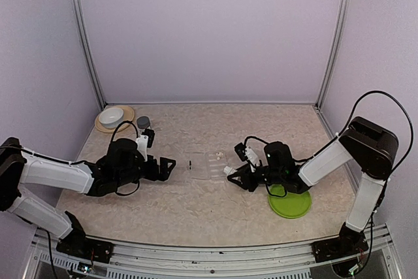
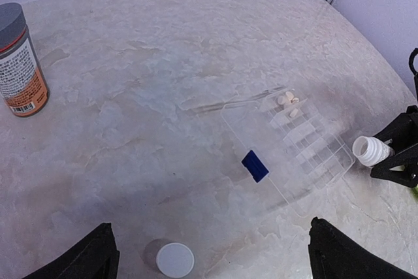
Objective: Sort the pills into containers
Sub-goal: Pour the pill into the pill bottle.
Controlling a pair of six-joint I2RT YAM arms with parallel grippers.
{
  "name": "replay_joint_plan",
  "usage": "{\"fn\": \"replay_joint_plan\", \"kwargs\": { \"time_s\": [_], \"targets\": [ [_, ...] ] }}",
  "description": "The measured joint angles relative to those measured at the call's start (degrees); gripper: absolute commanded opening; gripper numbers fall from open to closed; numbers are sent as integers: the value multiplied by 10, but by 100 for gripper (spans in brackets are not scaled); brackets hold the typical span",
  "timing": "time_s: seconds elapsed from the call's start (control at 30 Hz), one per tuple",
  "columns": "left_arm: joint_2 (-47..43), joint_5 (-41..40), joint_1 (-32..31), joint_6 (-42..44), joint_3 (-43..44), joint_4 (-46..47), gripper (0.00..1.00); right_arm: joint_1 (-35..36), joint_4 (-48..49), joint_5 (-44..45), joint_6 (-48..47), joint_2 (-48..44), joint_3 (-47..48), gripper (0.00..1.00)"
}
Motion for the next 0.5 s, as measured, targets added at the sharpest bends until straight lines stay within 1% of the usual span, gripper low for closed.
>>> {"fn": "replay_joint_plan", "kwargs": {
  "time_s": [0.5],
  "targets": [
    [4, 1, 1, 0, 0, 4, 99, 0, -28, 0, -2, 0, 0, 0]
  ]
}}
